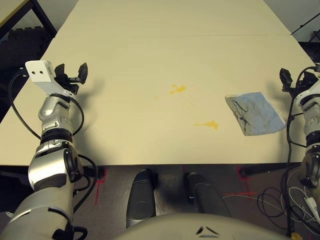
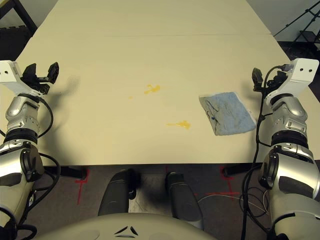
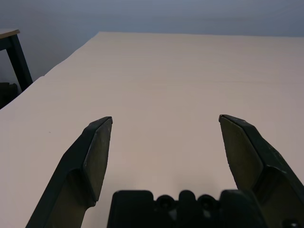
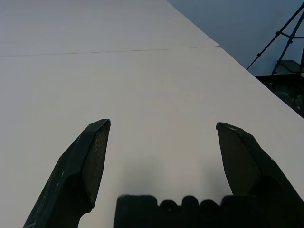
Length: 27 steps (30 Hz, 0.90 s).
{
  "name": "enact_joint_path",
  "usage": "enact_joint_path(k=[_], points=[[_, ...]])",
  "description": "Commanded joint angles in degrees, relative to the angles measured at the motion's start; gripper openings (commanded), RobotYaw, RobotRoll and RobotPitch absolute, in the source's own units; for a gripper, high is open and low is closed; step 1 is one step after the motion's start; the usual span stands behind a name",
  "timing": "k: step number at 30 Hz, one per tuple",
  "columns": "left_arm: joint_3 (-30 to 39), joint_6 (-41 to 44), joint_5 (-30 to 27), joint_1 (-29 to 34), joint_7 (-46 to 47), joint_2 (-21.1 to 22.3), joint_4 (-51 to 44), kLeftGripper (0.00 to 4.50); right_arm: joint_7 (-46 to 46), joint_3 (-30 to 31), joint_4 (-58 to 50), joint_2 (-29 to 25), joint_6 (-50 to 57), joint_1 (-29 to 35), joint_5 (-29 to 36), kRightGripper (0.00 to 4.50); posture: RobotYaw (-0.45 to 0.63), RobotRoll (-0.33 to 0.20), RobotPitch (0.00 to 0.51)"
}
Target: Wipe the water off the table with a rag.
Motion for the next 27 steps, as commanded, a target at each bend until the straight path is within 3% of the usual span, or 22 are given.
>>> enact_joint_path(k=[1, 16, 22, 27], points=[[-0.5, -0.2, 0.3, -0.5, -0.5, -0.4, 0.7, 4.5, 0.0, -0.6, -1.0, 0.1, -0.5, 1.4, 0.2, 4.44, 0.06, 0.0, 0.15], [-2.2, 0.8, 0.3, -3.5, -4.8, -0.6, 0.8, 4.5, -0.9, -1.7, -3.1, 0.5, -0.1, 3.8, 1.1, 4.44, 0.03, 0.0, 0.162], [-2.0, 6.1, -3.4, -2.9, -17.3, -0.6, -2.9, 4.5, -0.8, -2.2, -3.6, 0.4, 0.1, 4.5, 1.2, 4.44, 0.05, 0.0, 0.16], [-3.6, 14.3, -7.1, 1.5, -30.6, 0.2, -12.8, 4.5, -0.4, -2.4, -3.2, -0.1, 0.6, 4.7, 1.1, 4.44, 0.07, 0.0, 0.165]])
